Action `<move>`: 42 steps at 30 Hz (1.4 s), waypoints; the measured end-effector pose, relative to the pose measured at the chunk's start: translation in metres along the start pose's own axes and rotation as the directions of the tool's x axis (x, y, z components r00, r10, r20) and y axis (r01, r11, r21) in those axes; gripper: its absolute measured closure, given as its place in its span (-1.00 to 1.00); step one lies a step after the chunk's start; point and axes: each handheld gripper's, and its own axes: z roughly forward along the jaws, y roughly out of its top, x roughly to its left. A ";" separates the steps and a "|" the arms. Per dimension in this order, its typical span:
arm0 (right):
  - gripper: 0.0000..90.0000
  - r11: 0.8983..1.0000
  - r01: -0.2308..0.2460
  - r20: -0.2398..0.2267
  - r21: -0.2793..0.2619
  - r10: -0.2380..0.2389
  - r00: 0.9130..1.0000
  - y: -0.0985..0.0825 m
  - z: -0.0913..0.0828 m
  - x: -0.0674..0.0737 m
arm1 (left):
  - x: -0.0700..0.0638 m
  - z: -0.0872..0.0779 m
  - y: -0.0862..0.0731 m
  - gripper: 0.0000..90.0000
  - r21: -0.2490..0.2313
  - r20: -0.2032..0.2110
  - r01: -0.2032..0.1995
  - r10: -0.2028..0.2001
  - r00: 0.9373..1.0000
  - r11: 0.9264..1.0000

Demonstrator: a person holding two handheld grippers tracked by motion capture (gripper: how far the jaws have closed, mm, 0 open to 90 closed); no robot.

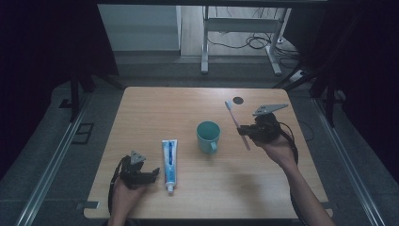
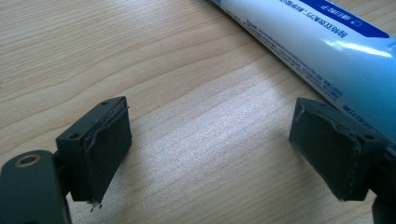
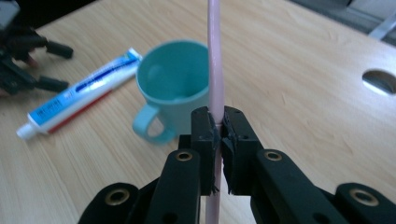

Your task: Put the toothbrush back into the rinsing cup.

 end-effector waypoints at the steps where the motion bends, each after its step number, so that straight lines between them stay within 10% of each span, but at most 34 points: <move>1: 0.86 1.000 0.002 0.000 -0.009 -0.002 1.000 0.001 0.000 0.001 | 0.000 0.000 0.000 -0.71 0.000 0.000 0.000 0.000 1.000 1.000; 42: 0.86 0.980 0.011 -0.017 -0.198 -0.015 1.000 0.029 0.038 0.020 | 0.000 0.000 0.000 -0.71 0.005 0.000 -0.006 0.006 1.000 1.000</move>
